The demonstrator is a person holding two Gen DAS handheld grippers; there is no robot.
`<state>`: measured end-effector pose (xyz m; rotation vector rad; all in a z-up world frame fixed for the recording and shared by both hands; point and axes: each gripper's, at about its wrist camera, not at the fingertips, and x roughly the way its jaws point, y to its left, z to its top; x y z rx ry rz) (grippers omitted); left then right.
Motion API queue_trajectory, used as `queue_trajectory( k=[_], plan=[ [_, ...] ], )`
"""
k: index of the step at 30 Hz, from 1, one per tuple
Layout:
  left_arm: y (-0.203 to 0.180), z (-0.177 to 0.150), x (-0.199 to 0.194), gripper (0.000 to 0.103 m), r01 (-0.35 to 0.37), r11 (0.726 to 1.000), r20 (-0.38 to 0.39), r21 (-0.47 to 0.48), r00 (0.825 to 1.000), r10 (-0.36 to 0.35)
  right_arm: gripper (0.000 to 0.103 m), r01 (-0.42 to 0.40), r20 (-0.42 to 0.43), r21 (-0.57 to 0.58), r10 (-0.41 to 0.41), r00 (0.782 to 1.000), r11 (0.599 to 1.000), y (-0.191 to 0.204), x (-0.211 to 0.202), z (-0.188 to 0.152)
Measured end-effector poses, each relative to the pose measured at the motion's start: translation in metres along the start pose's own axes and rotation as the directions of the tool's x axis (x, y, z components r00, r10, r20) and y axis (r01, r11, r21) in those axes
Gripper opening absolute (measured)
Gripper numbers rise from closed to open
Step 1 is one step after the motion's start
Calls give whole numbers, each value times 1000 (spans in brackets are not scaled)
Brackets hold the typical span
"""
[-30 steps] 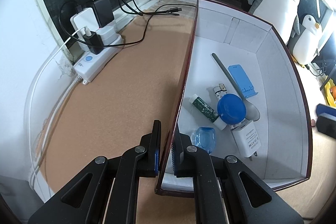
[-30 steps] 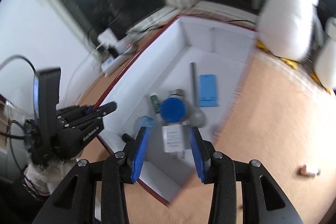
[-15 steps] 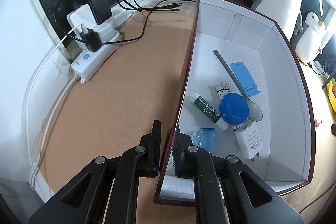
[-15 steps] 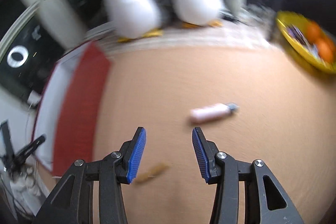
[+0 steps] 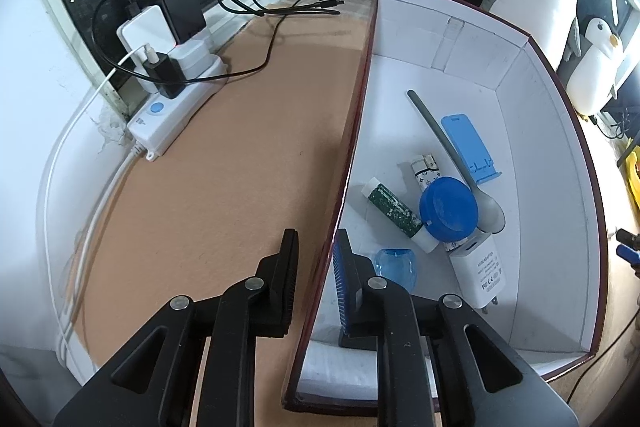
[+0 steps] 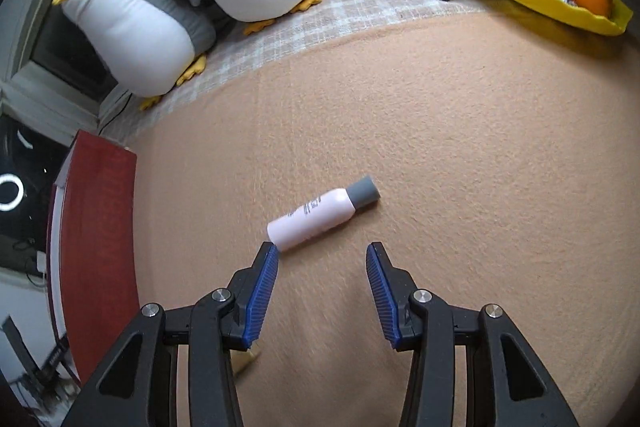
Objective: Organize rigid objects
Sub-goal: 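Move the right tool back to the white lotion bottle, then close the right tool on the white lotion bottle and lift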
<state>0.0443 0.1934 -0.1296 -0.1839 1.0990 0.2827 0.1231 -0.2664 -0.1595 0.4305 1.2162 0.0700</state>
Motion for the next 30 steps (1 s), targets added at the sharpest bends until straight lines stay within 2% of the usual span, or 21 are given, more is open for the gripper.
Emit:
queue_trajectory(
  k=[8,15,19,27,30],
  plan=[
    [1,2,2,16,1,1000,-3,-10,1000,-1,42,31,-31,18,-30,999,999,3,19,19],
    [1,3,3,16,0,1000,-7,-14,1000,0,43,114,-54,-110,-120,991,987,31,33,26],
    [4,3,5,16,1,1000,-10,-20,1000,-1,42,131,-57,-151,-141,988,980,40,38,29],
    [5,3,6,16,3,1000,-14,-23,1000,-3,18,188,-53,-272,-210,976,944,52,42,23],
    [5,4,7,16,2,1000,-12,-21,1000,-2,18,185,-52,-292,-209,977,938,53,40,19]
  ],
)
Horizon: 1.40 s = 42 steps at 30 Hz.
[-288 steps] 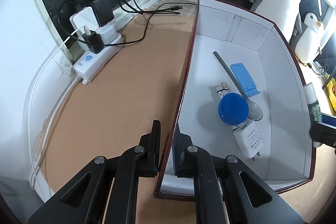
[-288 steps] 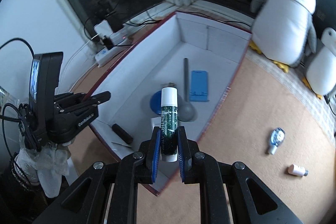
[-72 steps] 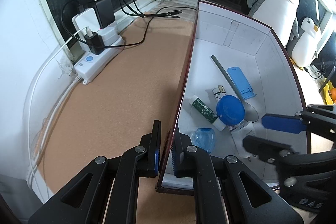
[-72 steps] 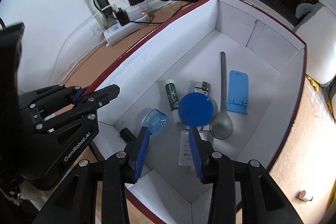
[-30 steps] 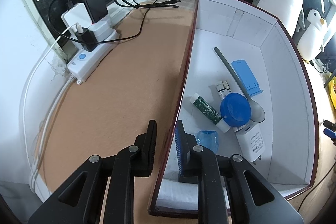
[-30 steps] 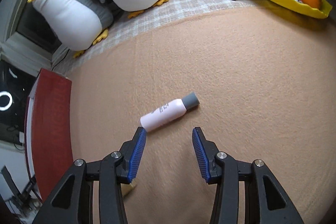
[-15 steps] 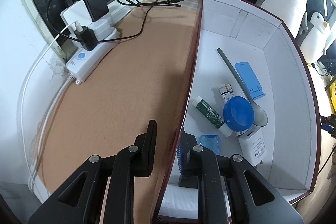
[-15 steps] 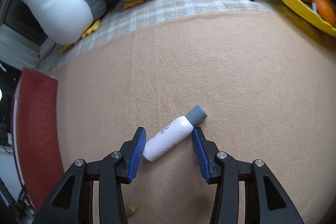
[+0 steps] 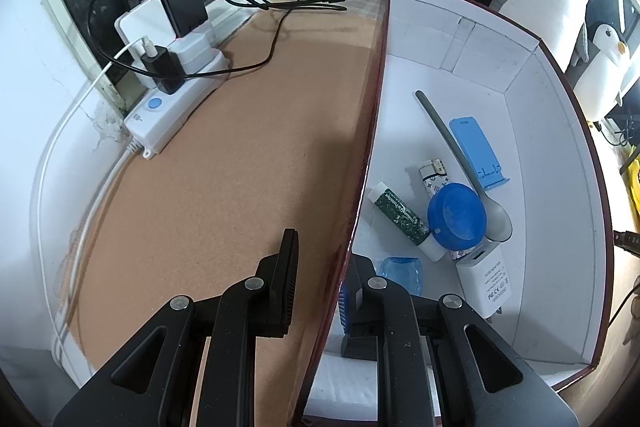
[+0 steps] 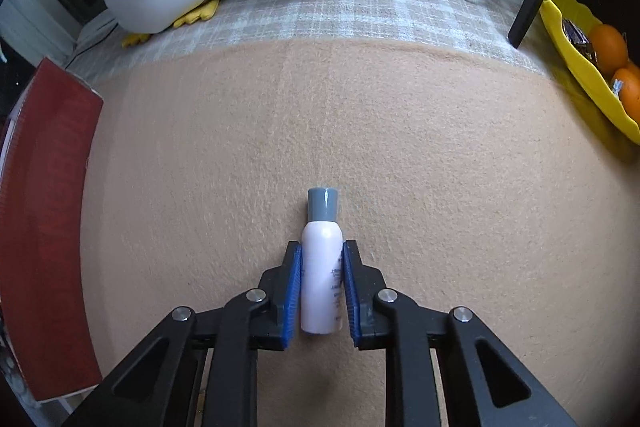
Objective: Organize rigid objects
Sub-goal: 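Close the right tool on the white lotion bottle and lift, then carry the lotion bottle with the right tool into the box and release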
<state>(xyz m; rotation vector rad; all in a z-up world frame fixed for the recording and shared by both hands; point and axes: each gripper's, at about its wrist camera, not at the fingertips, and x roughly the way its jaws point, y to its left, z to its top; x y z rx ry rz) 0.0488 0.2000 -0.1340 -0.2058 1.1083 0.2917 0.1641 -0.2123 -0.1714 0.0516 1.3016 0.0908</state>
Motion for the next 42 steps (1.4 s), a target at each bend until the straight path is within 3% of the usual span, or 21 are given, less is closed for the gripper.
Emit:
queue_trajectory(
  k=[9,18,26,34,42],
  plan=[
    [0,0,-1,16,3,1000,7,-4,1000,-3,18,-79,75,-48,82,994,996,23,-46,-10],
    [0,0,-5,16,12,1000,18,-9,1000,-12,18,-171,170,-283,225,960,944,126,-110,-15],
    [-2,6,-7,16,21,1000,31,-6,999,-20,18,-221,117,-463,306,945,859,203,-123,-33],
    [-3,11,-4,16,25,1000,42,-3,999,-25,18,-230,28,-582,302,953,780,260,-104,-52],
    [-4,11,-3,9,36,999,51,3,998,-36,18,-230,-20,-611,276,961,758,289,-80,-57]
  ],
)
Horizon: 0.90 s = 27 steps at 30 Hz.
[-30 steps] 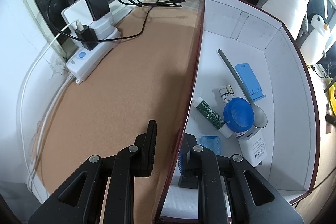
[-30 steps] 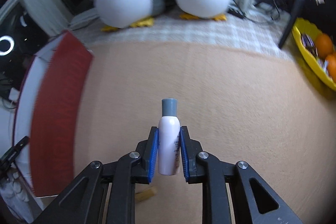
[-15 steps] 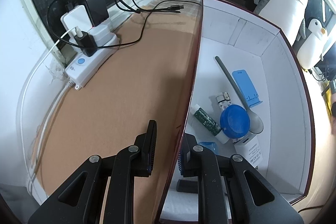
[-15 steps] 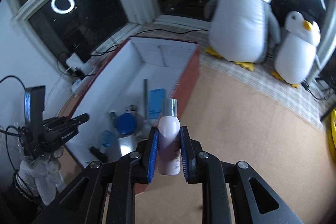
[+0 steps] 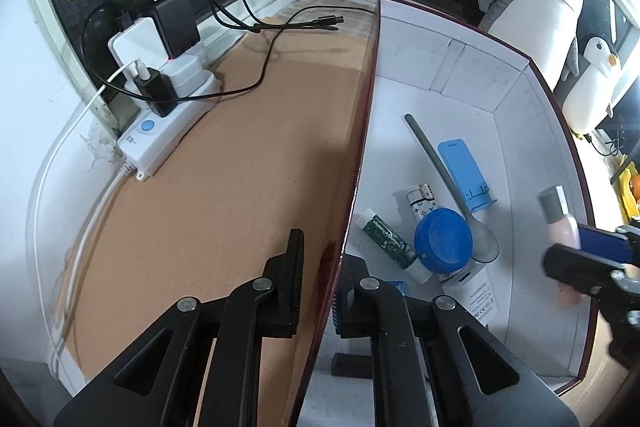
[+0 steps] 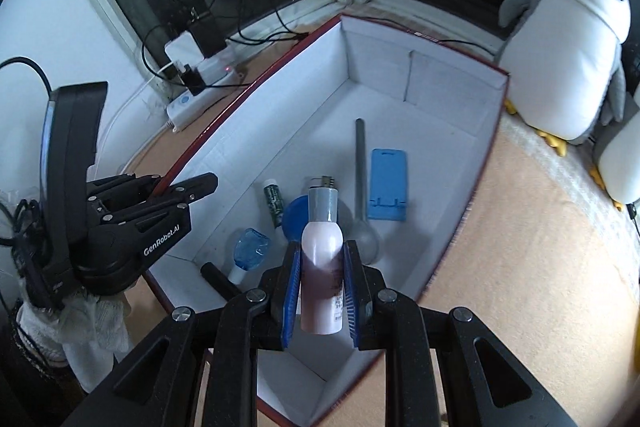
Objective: Organize rigid objects
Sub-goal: 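Carry the lotion bottle with the right tool into the box and release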
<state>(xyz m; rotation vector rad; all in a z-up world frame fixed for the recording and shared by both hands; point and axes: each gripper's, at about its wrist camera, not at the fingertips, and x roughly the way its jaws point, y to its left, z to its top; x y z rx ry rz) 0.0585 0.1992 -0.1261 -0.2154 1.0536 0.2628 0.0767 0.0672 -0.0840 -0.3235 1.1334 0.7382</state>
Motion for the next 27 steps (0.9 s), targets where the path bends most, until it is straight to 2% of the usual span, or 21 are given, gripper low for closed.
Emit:
queue_trajectory(
  k=[13,23,27],
  plan=[
    [0,3,1,7,6,1000,7,-1,1000,-6,18,48,-62,0,-48,997,999,0,37,20],
    [0,3,2,7,5,1000,7,-1,1000,-5,18,63,-79,14,-62,995,998,-5,50,27],
    [0,3,2,7,4,1000,8,0,1000,-4,25,57,-72,16,-55,996,998,-4,49,28]
  ],
)
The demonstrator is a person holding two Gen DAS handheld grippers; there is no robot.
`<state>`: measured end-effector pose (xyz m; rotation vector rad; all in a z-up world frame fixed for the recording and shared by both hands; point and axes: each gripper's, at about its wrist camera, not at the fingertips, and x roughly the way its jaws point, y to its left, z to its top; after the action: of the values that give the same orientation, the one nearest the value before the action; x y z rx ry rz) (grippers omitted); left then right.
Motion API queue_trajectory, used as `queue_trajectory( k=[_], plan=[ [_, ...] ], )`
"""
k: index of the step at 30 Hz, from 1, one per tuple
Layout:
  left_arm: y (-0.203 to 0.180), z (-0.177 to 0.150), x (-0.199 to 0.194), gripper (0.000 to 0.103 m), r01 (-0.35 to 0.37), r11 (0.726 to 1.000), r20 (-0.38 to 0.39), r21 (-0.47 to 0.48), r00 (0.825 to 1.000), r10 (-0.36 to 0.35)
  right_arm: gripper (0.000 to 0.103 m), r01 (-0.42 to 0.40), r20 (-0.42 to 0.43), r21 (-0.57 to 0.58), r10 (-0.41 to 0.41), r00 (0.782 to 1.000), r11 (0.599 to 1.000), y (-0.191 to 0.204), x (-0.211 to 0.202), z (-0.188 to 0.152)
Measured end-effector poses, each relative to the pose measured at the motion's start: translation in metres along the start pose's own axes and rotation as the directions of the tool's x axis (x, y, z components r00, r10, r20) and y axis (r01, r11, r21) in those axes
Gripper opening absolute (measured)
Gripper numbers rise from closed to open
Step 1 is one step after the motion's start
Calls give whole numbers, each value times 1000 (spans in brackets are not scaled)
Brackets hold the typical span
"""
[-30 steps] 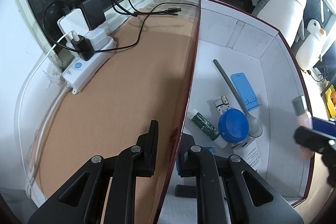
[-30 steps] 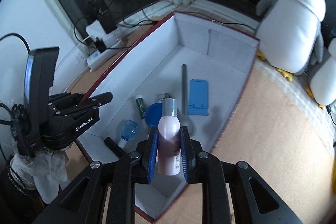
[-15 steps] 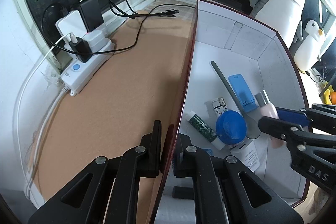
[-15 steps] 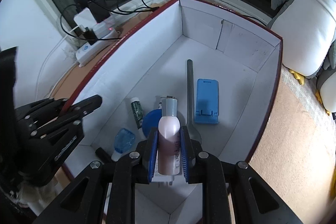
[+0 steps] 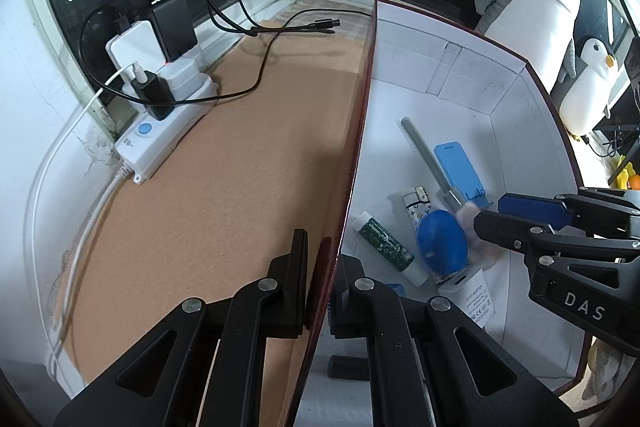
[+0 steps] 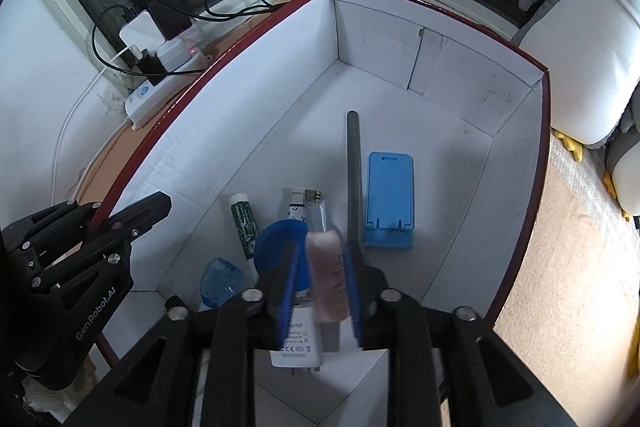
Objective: Organize rigid objects
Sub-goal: 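Carry the lotion bottle with the right tool into the box and release, then move the right tool back to the wooden clothespin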
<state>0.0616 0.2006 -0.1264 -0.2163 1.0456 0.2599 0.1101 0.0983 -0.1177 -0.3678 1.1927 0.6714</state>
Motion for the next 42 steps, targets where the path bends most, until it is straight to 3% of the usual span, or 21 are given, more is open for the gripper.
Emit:
queue_trajectory(
  k=[12,22,34,42],
  plan=[
    [-3,0,-3,7,-8,1000,-3,11,1000,8,30,-60,89,38,57,994,997,-7,-45,-12],
    [0,-6,-13,9,-11,1000,-1,23,1000,11,36,-52,131,149,32,991,987,-57,-87,-62],
    [2,-23,-17,12,-18,1000,-33,18,999,19,41,37,65,356,-64,996,934,-147,-97,-148],
    [1,-27,-19,14,-21,1000,-38,11,999,22,41,11,-3,475,-11,1000,880,-170,-73,-191]
  ],
)
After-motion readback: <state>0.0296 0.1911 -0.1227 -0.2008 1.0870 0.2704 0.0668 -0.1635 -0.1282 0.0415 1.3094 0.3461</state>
